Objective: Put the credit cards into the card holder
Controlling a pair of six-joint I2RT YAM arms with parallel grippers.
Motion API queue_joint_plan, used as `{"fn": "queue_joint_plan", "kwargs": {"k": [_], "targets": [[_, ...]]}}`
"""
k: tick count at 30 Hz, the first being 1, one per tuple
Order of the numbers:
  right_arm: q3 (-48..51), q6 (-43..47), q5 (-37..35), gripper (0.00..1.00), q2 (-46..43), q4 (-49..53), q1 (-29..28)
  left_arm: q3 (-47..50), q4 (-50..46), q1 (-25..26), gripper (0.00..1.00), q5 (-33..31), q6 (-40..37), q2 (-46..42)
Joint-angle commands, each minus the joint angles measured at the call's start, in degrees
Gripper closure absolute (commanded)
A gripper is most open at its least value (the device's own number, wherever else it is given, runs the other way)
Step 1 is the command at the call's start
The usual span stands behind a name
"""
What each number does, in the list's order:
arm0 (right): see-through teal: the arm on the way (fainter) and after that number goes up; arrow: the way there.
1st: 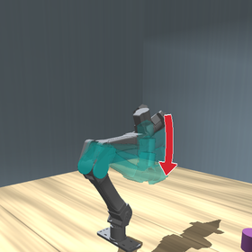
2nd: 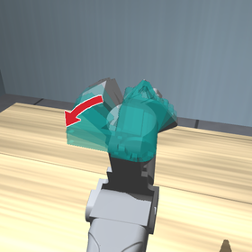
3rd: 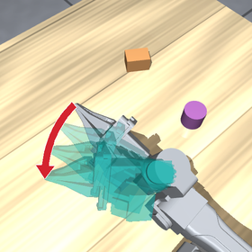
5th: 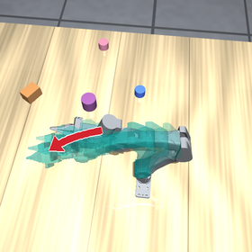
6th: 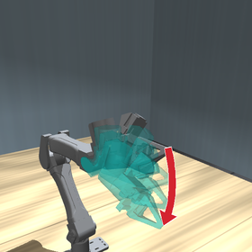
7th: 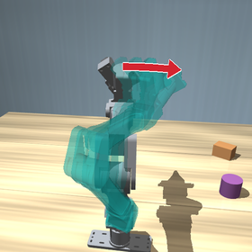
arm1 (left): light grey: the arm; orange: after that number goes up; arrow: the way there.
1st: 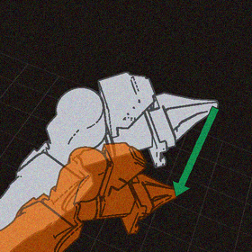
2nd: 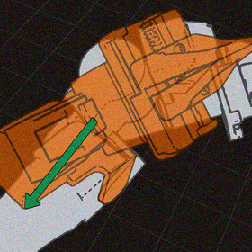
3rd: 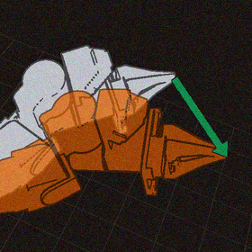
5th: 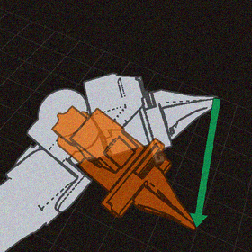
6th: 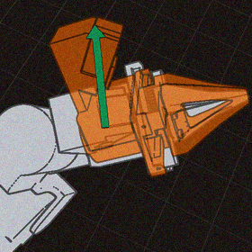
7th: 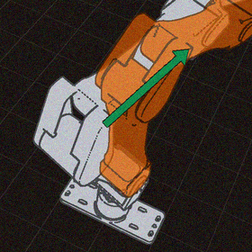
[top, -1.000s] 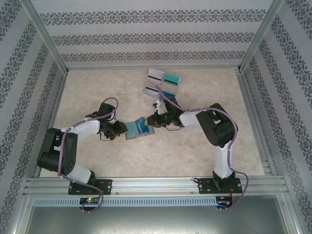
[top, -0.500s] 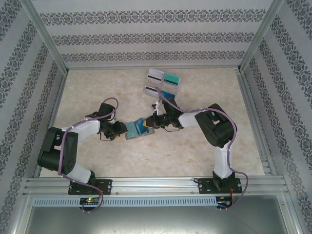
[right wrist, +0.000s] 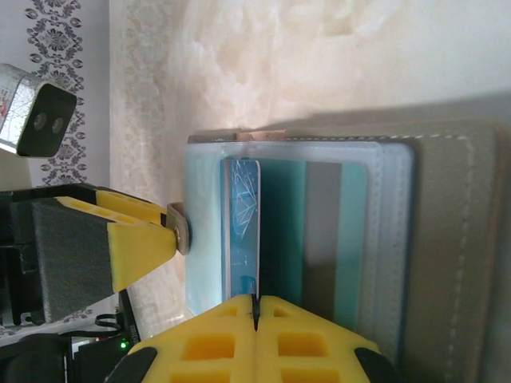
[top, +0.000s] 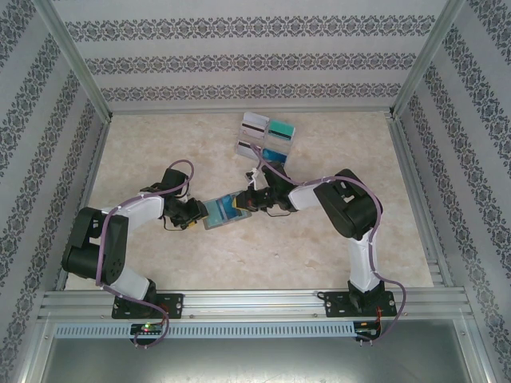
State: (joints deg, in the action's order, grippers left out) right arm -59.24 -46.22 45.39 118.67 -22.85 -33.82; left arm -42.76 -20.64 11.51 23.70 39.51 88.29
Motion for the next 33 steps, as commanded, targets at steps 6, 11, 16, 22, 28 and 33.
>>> {"fn": "queue_joint_plan", "kwargs": {"k": [6, 11, 16, 22, 28, 33], "targets": [[-0.91, -0.36, -2.58, 1.00, -0.01, -1.49, -1.89, -0.32, 3.20, 0.78, 0.58, 2.21, 0.75, 3.03], [-1.20, -0.19, -2.06, 1.00, 0.15, -0.58, -3.02, -0.43, 3.42, 0.93, 0.60, 2.21, 0.74, 3.12], [-3.43, 1.00, -2.41, 1.00, 1.08, 1.61, -5.17, -0.26, 4.03, 1.32, 0.61, 2.26, 0.97, 3.55], [-6.12, 3.08, -3.46, 1.00, 1.81, 6.39, -6.34, -0.47, 4.21, 1.50, 0.65, 2.38, 1.05, 3.78], [-11.06, 5.97, -3.59, 1.00, 4.29, 13.37, -7.98, -0.90, 4.30, 1.76, 0.66, 2.43, 0.92, 4.20], [-13.22, 7.36, -3.37, 1.00, 5.02, 16.13, -8.47, -0.86, 4.21, 1.84, 0.66, 2.42, 0.91, 3.96]]}}
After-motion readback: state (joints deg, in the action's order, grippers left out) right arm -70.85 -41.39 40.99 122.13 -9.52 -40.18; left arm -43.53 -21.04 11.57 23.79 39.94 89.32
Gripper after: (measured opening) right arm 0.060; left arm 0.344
